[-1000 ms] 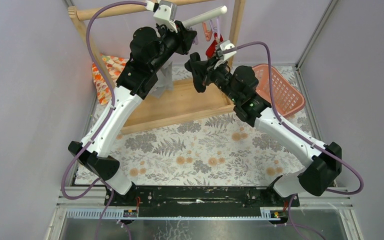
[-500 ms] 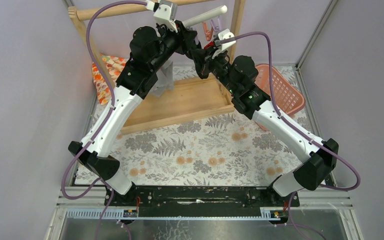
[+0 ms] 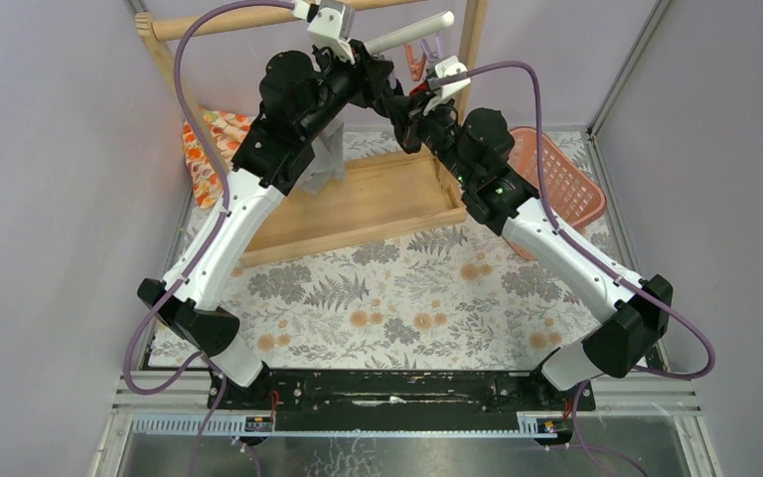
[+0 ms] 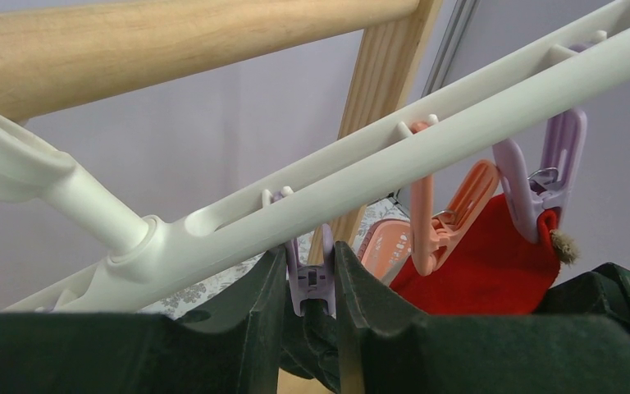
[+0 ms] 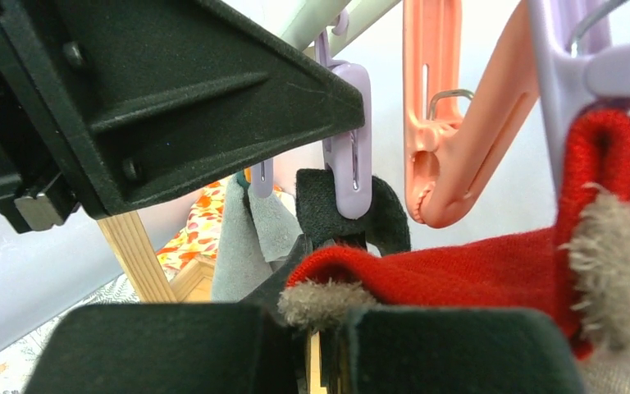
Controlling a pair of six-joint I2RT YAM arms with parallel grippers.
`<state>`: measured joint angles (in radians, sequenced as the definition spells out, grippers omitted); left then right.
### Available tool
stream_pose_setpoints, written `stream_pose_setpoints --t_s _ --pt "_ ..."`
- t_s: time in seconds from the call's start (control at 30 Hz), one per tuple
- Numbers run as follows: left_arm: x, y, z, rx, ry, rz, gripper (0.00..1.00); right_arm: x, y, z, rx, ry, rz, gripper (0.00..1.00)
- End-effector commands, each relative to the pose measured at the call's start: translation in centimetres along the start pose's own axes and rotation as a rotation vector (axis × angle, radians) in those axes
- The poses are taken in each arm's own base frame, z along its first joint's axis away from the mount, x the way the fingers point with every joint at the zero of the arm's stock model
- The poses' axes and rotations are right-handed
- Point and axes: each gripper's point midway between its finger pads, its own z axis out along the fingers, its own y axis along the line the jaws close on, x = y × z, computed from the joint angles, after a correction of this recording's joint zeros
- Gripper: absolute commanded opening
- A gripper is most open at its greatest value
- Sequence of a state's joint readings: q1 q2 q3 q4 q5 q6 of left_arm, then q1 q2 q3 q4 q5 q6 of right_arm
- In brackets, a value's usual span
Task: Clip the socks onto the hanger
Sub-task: Clamp the sock onto the hanger.
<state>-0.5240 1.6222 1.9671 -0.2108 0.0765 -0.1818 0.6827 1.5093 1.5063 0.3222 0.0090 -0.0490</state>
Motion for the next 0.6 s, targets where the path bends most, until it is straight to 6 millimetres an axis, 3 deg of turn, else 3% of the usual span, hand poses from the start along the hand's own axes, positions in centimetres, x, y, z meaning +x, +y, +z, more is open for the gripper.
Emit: stream_pose_setpoints --t_s 0.0,0.57 --pt "1.03 -4.42 0.11 0.173 0.043 -0.017 0.0 -4.51 -0.82 -0.22 0.026 -0.113 -0.024 0.0" --pt "1.28 -4.42 0.23 0.171 0.05 -0.02 0.0 -4.92 -1.6 -0.5 0.052 -0.151 0.001 0.0"
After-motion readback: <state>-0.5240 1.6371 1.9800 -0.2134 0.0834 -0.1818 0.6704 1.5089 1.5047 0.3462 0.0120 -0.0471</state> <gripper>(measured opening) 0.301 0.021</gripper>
